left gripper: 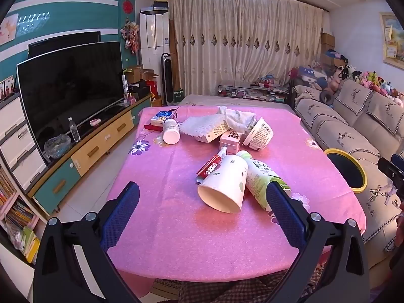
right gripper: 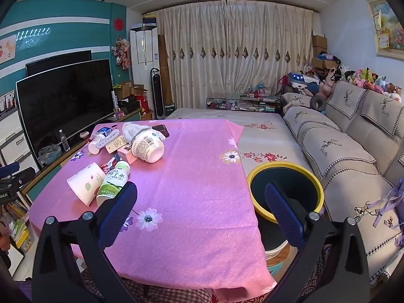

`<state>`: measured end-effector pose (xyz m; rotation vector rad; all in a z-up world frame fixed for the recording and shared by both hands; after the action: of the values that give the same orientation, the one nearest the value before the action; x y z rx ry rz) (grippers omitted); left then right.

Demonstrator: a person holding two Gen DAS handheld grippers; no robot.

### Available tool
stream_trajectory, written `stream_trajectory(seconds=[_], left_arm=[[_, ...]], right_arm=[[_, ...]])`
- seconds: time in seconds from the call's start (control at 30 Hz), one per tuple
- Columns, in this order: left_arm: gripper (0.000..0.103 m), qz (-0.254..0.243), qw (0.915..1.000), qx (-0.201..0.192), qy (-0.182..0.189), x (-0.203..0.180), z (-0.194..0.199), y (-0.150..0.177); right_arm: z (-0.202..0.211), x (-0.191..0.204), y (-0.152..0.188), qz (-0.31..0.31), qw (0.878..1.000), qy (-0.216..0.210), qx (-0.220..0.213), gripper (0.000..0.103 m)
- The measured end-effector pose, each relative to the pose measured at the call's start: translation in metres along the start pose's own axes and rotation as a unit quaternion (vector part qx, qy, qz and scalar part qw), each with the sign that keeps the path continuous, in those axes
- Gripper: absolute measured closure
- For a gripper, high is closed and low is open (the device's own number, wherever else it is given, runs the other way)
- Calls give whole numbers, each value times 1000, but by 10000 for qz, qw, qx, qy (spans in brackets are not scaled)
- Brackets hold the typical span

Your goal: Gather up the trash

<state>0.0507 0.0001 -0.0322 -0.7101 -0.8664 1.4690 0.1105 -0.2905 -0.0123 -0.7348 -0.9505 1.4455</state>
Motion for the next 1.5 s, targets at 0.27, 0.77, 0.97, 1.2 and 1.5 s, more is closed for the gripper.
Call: stream_trajectory(seconds=[0.27, 0.77, 0.97, 1.2, 1.5], left_arm=[[4, -7, 10000, 2, 7, 1, 1, -1], [4, -32, 10000, 66, 16, -4, 0, -1], [4, -30, 10000, 71, 8, -4, 0, -1], [4, -37, 10000, 69, 15, -4, -1, -1], [4, -39, 10000, 66, 15, -4, -1, -1]], right_arm=[[-1, 0, 0, -8, 10000, -22, 2, 6], [-4, -1, 2, -78, 9999, -33, 62, 6], [-4, -2, 2, -90, 9999, -38, 68, 6], [-4, -2, 2, -94, 9999, -41, 70, 6], [-5, -3, 2, -113, 9999, -47, 73, 6]])
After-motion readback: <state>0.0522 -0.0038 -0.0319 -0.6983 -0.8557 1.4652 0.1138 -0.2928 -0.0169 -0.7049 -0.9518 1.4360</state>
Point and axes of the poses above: each gripper's, at about its wrist camera, not at the fingertips, and z roughly against the way its jaws point, x to its left, y to its underside, the point moved 6 cm from there along -z, roughly the way its jaws point, and after that the axes turned 6 degrees about -y, right-handed, at the moved point
